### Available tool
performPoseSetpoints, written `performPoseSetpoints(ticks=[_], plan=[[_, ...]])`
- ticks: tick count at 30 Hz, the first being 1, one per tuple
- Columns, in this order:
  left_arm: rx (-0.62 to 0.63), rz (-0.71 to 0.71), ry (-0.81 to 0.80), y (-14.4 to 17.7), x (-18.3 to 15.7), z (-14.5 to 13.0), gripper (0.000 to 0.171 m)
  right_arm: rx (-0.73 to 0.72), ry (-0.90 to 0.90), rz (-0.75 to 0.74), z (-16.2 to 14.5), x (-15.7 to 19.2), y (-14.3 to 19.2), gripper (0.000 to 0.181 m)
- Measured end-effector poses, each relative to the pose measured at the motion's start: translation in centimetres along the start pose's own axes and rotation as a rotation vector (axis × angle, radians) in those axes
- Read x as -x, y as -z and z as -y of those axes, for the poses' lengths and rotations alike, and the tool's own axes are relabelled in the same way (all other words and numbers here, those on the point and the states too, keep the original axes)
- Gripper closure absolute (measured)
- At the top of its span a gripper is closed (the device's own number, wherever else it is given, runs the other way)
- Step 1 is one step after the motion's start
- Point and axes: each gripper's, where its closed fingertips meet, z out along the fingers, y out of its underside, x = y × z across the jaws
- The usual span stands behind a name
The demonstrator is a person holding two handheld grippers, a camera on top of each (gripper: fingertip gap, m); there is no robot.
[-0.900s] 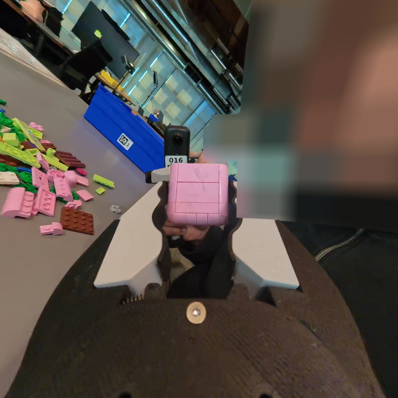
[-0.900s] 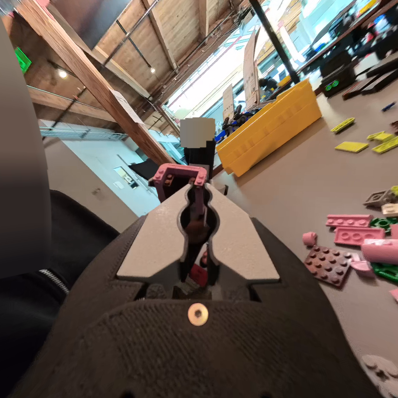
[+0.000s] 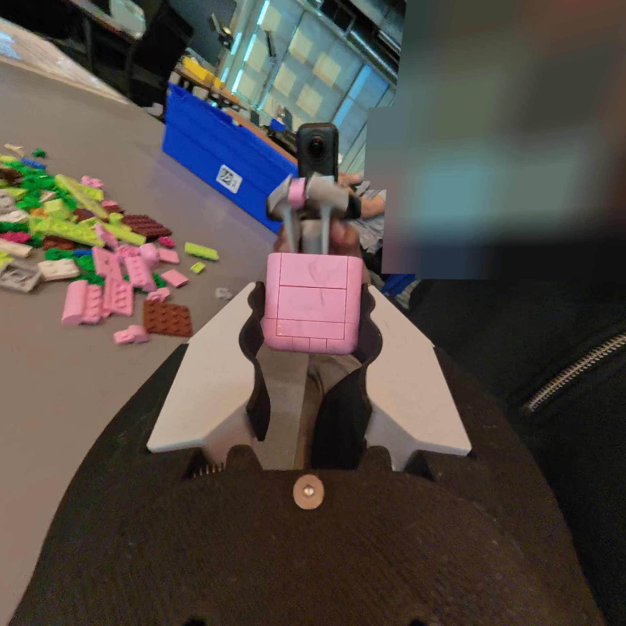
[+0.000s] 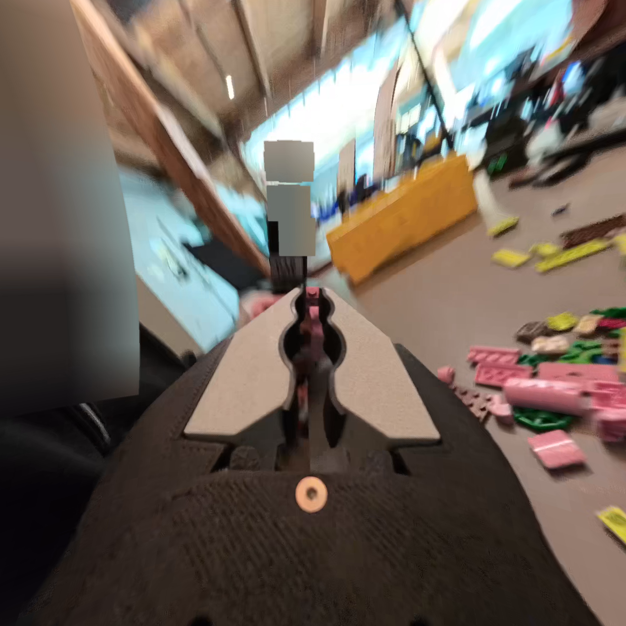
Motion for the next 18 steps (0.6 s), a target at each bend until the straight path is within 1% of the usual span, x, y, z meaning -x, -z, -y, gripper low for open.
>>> performPoseSetpoints(ticks=[1,2,3,4,6,7,9,11,14,16,18], plan=[[-0.034,-0.002,0.016,0.5,0.4,0.3,0.117,-0.068,-0.041,-0.004,1.8,-0.5,1.5,0.178],[-0.082,-0.041,0.047,1.0,0.1,1.1,0.117,-0.047,-0.032,-0.057,2.3,-1.6,2.7,0.178],[-0.114,-0.072,0.070,1.3,-0.1,1.7,0.117,-0.002,0.023,-0.131,2.2,-2.4,3.4,0.177],[-0.136,-0.077,0.073,1.5,-0.1,2.2,0.117,0.007,0.071,-0.168,2.4,-2.6,3.8,0.177],[-0.147,-0.074,0.067,1.5,0.0,2.4,0.117,0.013,0.096,-0.170,2.5,-2.2,3.6,0.177],[-0.162,-0.084,0.063,1.6,-0.1,2.6,0.117,0.032,0.081,-0.179,2.1,-2.6,3.3,0.177],[-0.204,-0.120,0.079,1.8,-0.5,3.0,0.117,0.121,0.033,-0.182,0.3,-3.5,2.6,0.177],[-0.216,-0.123,0.082,2.0,-0.3,3.0,0.117,0.251,0.026,-0.243,-2.1,-4.9,2.3,0.177],[-0.195,-0.095,0.057,1.9,0.1,2.6,0.117,0.382,0.122,-0.369,-3.7,-6.3,2.6,0.177],[-0.190,-0.081,0.049,1.9,0.3,2.6,0.117,0.492,0.212,-0.509,-4.6,-8.2,3.8,0.177],[-0.187,-0.068,0.037,1.9,0.4,2.5,0.117,0.561,0.291,-0.589,-4.9,-9.2,4.7,0.176]])
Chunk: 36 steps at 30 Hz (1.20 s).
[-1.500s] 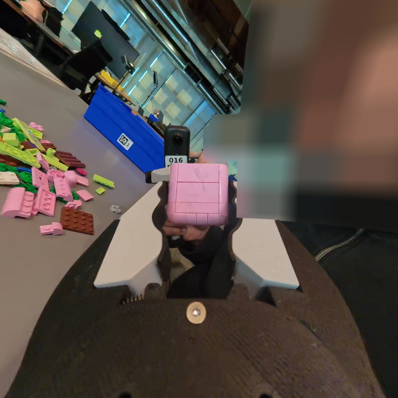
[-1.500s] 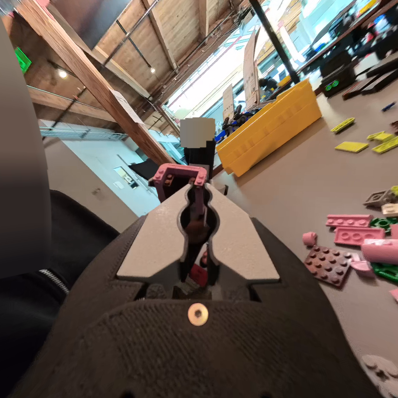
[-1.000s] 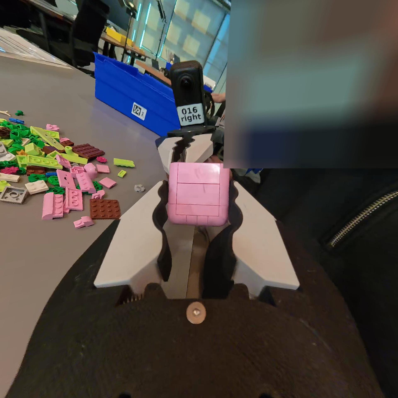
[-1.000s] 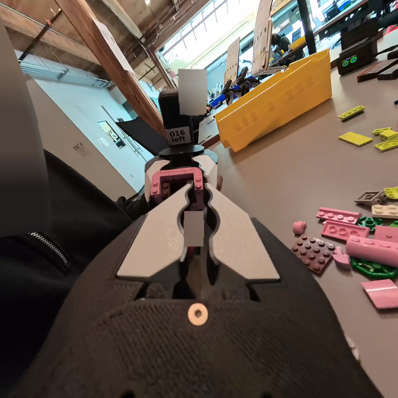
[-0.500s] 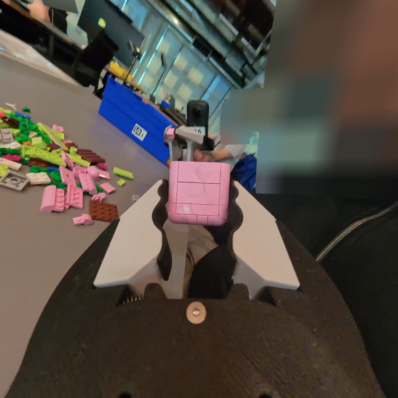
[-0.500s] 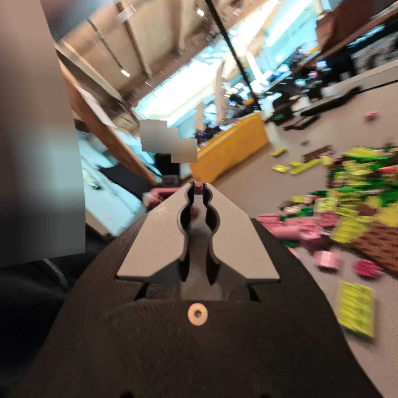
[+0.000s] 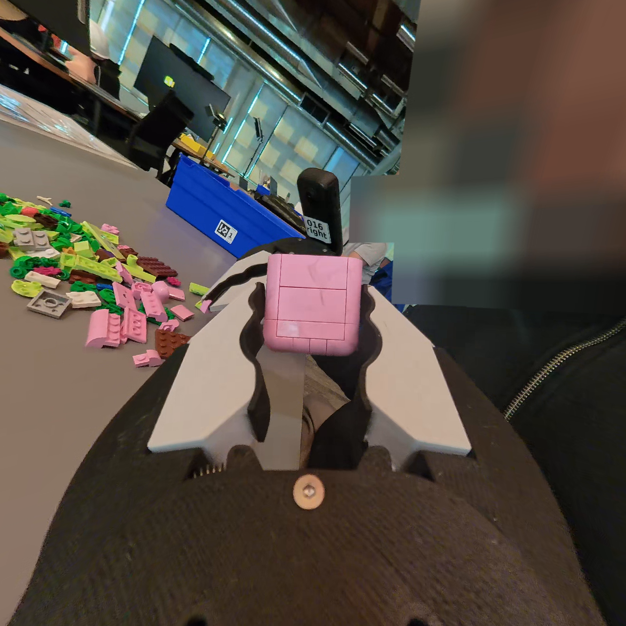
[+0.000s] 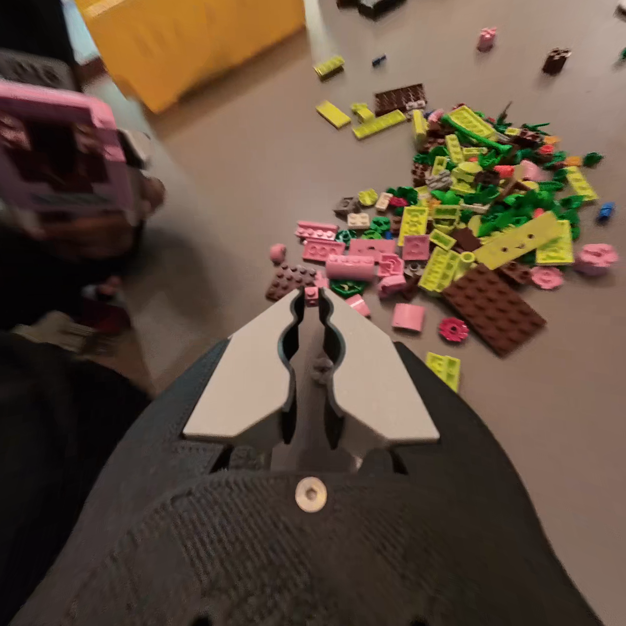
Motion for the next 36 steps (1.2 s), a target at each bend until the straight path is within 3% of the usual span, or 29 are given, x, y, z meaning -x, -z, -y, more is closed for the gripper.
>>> performPoseSetpoints(ticks=[5,8,10,13,15,23,31,36], plan=[[0.023,0.033,-0.022,0.0,0.3,-0.2,0.117,0.068,0.061,-0.059,-1.0,-0.6,-0.4,0.170],[0.034,0.033,-0.021,-0.1,0.3,-0.3,0.118,-0.019,0.075,-0.043,0.5,-0.1,0.0,0.165],[0.050,0.027,-0.020,-0.2,0.2,-0.6,0.118,-0.143,0.057,0.038,2.5,1.4,0.7,0.165],[0.098,0.019,-0.032,-0.6,-0.1,-1.3,0.117,-0.352,-0.042,0.292,6.0,5.7,2.2,0.166],[0.133,0.026,-0.057,-0.9,-0.2,-1.8,0.118,-0.411,-0.118,0.425,7.1,7.6,2.6,0.165],[0.208,0.034,-0.121,-1.5,-0.7,-3.1,0.117,-0.340,-0.222,0.598,6.1,9.9,1.3,0.167],[0.211,0.013,-0.108,-1.7,-0.9,-3.3,0.117,-0.319,-0.209,0.593,5.9,9.9,1.3,0.177],[0.180,0.001,-0.089,-2.0,-1.0,-3.0,0.117,-0.318,-0.121,0.516,6.1,9.6,1.6,0.177]])
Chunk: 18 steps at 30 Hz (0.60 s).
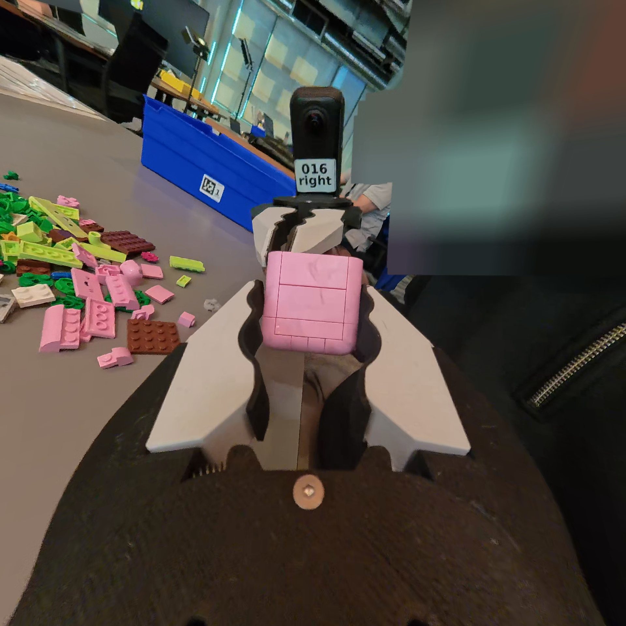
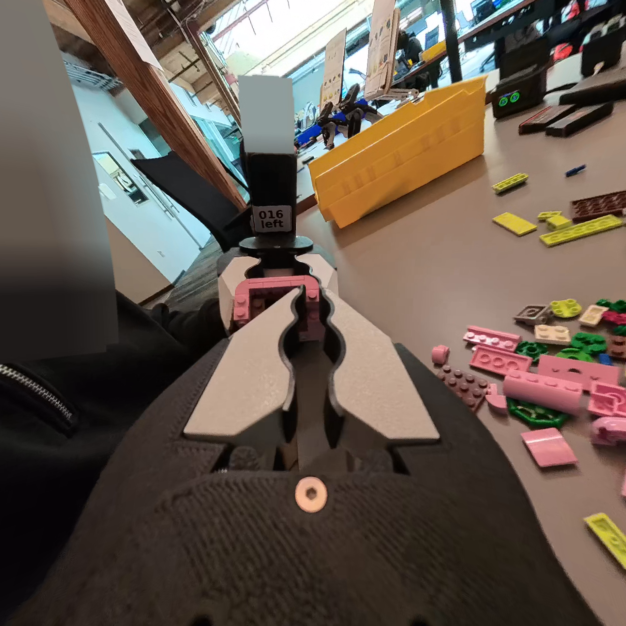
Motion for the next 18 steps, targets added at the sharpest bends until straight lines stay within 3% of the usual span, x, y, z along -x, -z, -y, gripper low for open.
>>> performPoseSetpoints(ticks=[14,18], plan=[[-0.084,-0.085,0.175,-1.2,-0.3,2.1,0.115,-0.231,-0.170,0.122,2.5,-0.2,1.4,0.178],[-0.096,-0.109,0.225,-1.5,-0.5,2.5,0.115,-0.270,-0.147,0.102,3.0,-0.3,1.8,0.178]])
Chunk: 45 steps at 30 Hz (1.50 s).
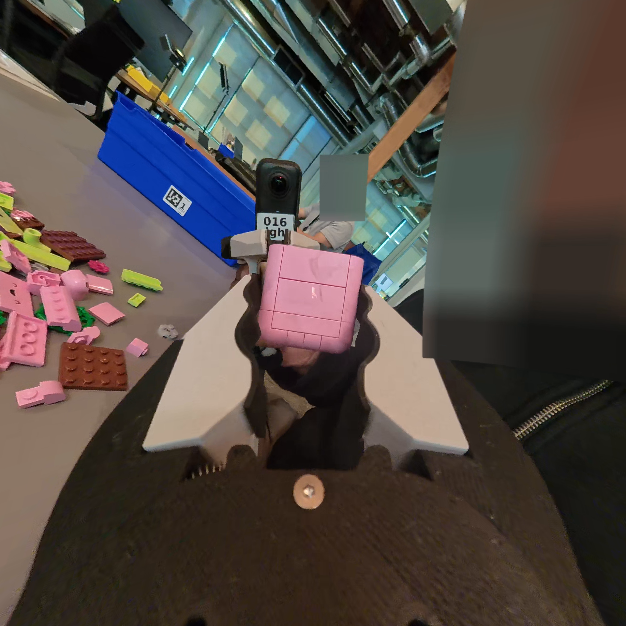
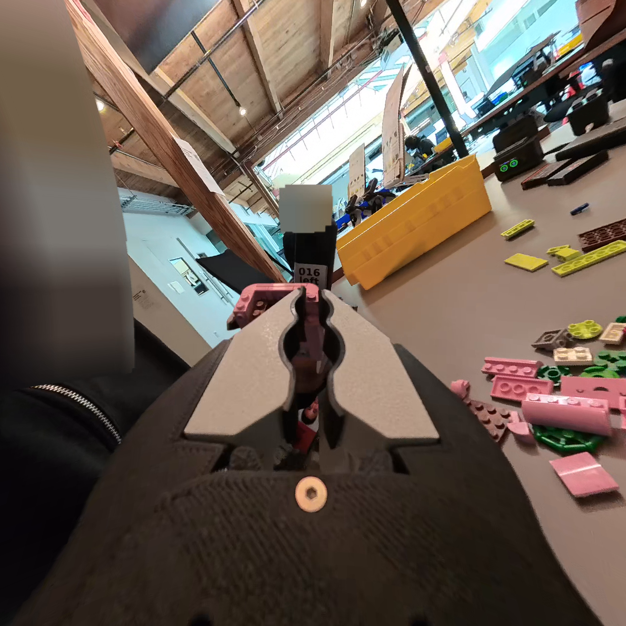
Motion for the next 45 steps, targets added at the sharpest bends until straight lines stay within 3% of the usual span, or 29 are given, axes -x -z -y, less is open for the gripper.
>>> performPoseSetpoints(ticks=[4,6,7,9,10,12,17,21,29,36,37,39,41,43,45], plan=[[-0.022,0.026,0.035,-0.1,0.5,-0.1,0.115,-0.038,0.039,-0.046,0.5,-0.3,0.2,0.179],[0.051,0.160,0.004,0.7,2.6,-2.7,0.115,-0.316,0.003,-0.077,5.4,-0.8,3.7,0.181],[-0.027,0.134,-0.002,1.1,1.8,-1.6,0.115,-0.375,-0.010,-0.100,7.6,-1.4,6.2,0.181],[-0.163,0.025,0.007,1.7,-0.8,1.7,0.116,-0.221,0.126,-0.332,7.5,-4.0,8.2,0.181],[-0.147,0.039,-0.037,1.6,-1.0,2.2,0.115,-0.096,0.190,-0.419,6.3,-4.9,7.9,0.181],[-0.094,0.095,-0.115,1.3,-0.2,2.0,0.115,0.015,0.248,-0.409,4.5,-4.5,6.0,0.181],[-0.061,0.092,-0.085,1.2,1.0,1.1,0.116,0.140,0.237,-0.270,0.6,-3.3,2.2,0.181],[-0.022,0.087,-0.065,0.9,1.3,-0.1,0.116,0.104,0.110,-0.094,-0.2,-1.2,0.4,0.162],[0.051,0.080,-0.103,0.5,0.6,-1.1,0.116,0.137,-0.057,0.030,-1.8,-0.5,-0.4,0.176],[-0.034,0.121,-0.062,0.0,1.1,-0.4,0.115,0.194,0.129,-0.117,-1.3,-1.0,0.0,0.178],[-0.043,0.141,-0.069,0.2,1.2,-0.2,0.115,0.156,0.167,-0.159,-0.4,-1.2,0.4,0.176],[-0.133,0.219,-0.066,2.7,2.4,0.9,0.116,-0.042,0.163,-0.221,4.5,-1.8,4.0,0.177],[-0.228,0.146,0.023,4.5,2.5,2.3,0.116,-0.077,0.107,-0.216,6.1,-2.3,6.6,0.177],[-0.260,0.066,0.061,4.7,2.1,2.9,0.116,-0.032,0.121,-0.269,4.8,-3.5,6.5,0.177],[-0.247,0.046,0.034,4.3,1.8,2.6,0.116,0.084,0.082,-0.313,1.7,-5.4,4.9,0.176]])
